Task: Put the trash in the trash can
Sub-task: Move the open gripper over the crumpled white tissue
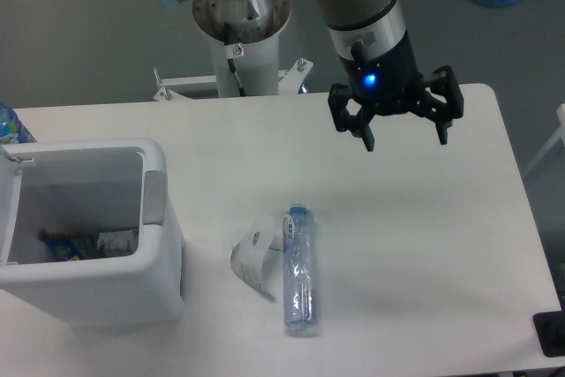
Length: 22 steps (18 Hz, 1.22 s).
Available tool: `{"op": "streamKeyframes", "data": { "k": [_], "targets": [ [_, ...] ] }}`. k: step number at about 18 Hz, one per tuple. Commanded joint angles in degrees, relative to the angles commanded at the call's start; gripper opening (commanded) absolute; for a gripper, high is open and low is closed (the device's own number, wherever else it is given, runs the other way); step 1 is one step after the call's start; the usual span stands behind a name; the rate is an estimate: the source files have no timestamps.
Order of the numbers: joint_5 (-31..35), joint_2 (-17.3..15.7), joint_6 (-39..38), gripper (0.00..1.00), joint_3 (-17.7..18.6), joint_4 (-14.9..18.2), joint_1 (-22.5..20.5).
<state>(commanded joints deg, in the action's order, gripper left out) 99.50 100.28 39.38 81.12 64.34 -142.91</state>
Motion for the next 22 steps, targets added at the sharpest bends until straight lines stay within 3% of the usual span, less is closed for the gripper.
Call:
{"op": "streamKeyframes", "data": {
  "k": [6,11,18,22],
  "targets": [
    [-5.2,0.4,-0.3,1.0,1.3,-0.1,0.0],
    [-7.3,0.9,-7.4,1.0,3.2,-0.6,0.1],
    [-13.5,1.0,-7.3,1.0,8.7,-1.3,0.4],
    [-15.2,1.3,-5.5,1.0,13.9,-2.5,1.4]
  ]
}}
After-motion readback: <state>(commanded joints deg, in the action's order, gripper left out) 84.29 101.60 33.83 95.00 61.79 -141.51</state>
